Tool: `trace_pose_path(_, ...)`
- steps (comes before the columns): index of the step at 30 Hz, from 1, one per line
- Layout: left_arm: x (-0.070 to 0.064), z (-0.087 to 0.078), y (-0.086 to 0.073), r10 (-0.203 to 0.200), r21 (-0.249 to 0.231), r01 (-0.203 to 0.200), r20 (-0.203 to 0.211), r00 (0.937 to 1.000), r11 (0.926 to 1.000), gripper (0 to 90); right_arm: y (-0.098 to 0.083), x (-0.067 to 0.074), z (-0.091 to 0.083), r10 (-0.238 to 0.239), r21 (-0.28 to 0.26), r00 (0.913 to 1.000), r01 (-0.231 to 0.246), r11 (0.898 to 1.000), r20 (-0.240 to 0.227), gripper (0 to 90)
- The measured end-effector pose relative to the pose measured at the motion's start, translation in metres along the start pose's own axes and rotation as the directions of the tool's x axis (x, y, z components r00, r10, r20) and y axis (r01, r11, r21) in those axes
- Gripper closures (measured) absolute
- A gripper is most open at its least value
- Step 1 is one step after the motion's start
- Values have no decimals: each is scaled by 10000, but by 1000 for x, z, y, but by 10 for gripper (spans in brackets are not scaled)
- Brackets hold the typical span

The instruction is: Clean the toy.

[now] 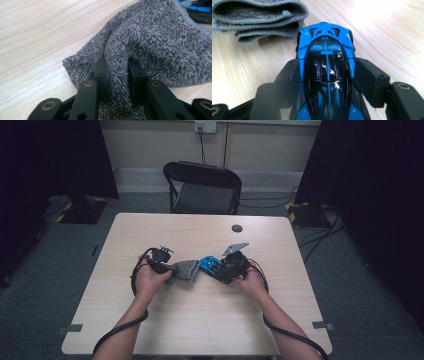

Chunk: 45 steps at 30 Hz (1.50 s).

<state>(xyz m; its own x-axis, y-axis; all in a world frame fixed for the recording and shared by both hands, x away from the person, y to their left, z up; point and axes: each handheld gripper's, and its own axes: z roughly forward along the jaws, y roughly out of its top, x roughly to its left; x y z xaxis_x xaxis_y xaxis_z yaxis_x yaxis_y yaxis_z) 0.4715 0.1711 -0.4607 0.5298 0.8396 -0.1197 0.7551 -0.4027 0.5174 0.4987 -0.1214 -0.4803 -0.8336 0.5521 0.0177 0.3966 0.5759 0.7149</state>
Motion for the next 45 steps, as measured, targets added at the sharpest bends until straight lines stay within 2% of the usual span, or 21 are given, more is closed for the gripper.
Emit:
trace_pose_path(9,5,-2,-1,-174,-85,173,-161,9997,9998,726,0,0,0,-7,-1,10000,7,10000,-3,382)
trace_pose_path(16,5,-6,-5,-224,-213,225,63,9997,9995,725,-1,0,0,5,-61,10000,-5,10000,-21,380)
trace_pose_path(25,-8,-13,-11,313,-283,-302,371,9988,9991,724,0,2,0,-54,5,9999,54,10000,107,379)
trace_pose_path(30,-18,-18,-16,721,-232,-708,591,9956,9972,724,0,2,0,-58,-31,9999,58,10000,118,379)
trace_pose_path(35,-36,-24,-22,1284,-362,-1257,861,9880,9914,724,0,1,0,-35,-18,9999,35,10000,98,380)
trace_pose_path(40,-60,-24,-23,1913,-410,-1874,1335,9724,9814,724,-1,0,0,31,-77,10000,-31,10000,38,380)
trace_pose_path(45,-81,-20,-23,2321,-408,-2285,1692,9579,9727,724,-1,1,0,40,-88,10000,-40,10000,40,380)
